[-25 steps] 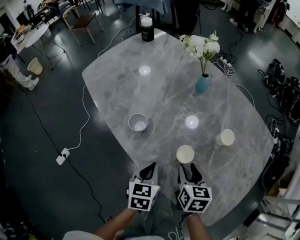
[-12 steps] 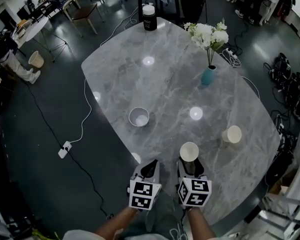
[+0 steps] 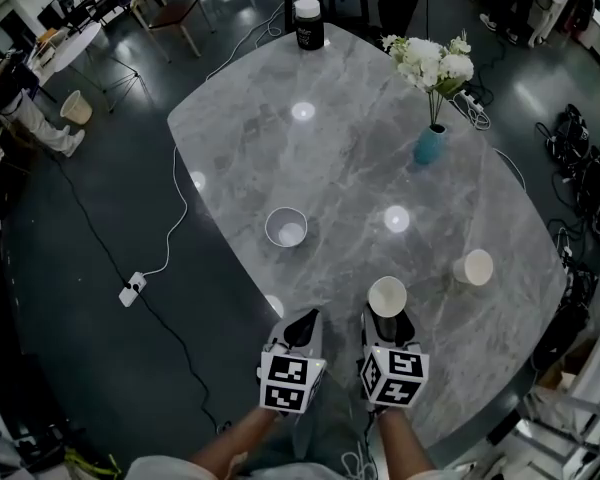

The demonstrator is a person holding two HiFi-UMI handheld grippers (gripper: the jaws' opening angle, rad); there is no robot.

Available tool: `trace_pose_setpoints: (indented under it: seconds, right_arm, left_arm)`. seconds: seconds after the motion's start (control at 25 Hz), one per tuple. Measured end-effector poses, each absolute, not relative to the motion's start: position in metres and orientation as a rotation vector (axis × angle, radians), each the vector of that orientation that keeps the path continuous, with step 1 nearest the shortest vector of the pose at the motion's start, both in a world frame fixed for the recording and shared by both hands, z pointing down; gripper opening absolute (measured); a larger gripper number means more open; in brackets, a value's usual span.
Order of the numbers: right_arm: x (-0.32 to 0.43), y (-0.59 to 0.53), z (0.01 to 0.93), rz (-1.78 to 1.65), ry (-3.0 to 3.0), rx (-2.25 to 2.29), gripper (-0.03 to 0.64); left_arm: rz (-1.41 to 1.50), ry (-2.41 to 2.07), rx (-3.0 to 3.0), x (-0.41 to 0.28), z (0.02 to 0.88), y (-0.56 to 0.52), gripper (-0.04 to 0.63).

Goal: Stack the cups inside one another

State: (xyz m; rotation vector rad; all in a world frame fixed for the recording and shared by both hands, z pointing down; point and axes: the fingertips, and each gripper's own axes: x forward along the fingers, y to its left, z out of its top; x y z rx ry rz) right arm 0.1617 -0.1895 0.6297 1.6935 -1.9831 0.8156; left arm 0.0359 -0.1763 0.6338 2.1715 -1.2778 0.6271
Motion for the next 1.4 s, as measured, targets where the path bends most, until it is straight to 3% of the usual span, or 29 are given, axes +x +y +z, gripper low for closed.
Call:
trace_pose_setpoints:
  seconds: [0.72,1.4]
  right_arm:
    - [0.145,-0.200,0.602,0.770,-2.020,1.692,0.213]
    - [0.070,-0.231,0.536,0.643,-2.162,1.589,0.213]
  left_arm:
    - [0.567,-1.348,2.159,0.008,0.614,-0.195,-0.004]
    - [0.441,-1.508,2.119,-0.056,0.564,-0.212,-0.005]
